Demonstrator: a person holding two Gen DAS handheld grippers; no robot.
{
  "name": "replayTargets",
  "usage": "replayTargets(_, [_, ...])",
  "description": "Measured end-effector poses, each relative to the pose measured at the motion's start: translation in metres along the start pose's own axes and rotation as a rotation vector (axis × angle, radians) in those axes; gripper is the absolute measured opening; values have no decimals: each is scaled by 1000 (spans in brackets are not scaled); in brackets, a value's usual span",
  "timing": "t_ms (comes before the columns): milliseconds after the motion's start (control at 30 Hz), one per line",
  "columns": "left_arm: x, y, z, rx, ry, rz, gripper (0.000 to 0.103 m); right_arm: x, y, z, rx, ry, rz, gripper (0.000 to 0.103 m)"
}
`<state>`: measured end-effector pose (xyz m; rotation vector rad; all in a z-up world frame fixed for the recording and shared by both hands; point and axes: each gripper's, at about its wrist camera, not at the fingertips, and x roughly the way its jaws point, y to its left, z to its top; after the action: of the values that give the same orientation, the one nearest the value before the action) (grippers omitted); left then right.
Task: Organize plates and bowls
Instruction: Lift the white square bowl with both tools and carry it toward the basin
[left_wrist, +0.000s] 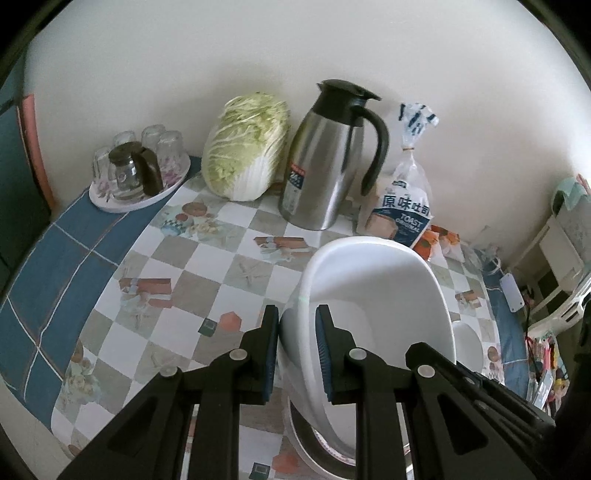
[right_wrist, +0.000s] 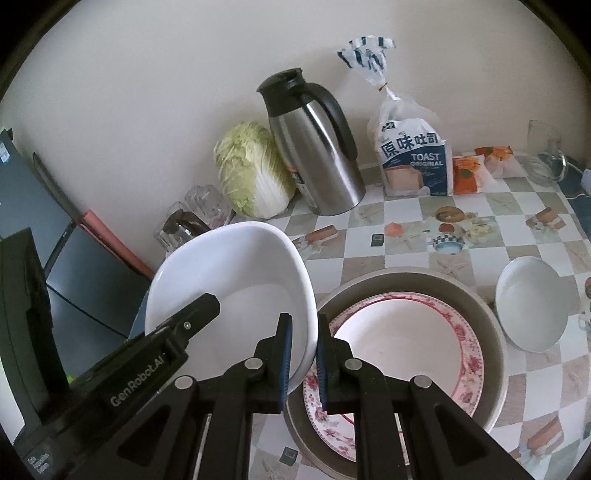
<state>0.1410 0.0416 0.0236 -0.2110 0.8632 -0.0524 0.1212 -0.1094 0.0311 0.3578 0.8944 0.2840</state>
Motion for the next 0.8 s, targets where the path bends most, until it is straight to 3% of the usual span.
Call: replayTargets(800, [-9, -47, -6, 78, -11, -23, 21, -31, -42, -5, 47, -15, 28, 13])
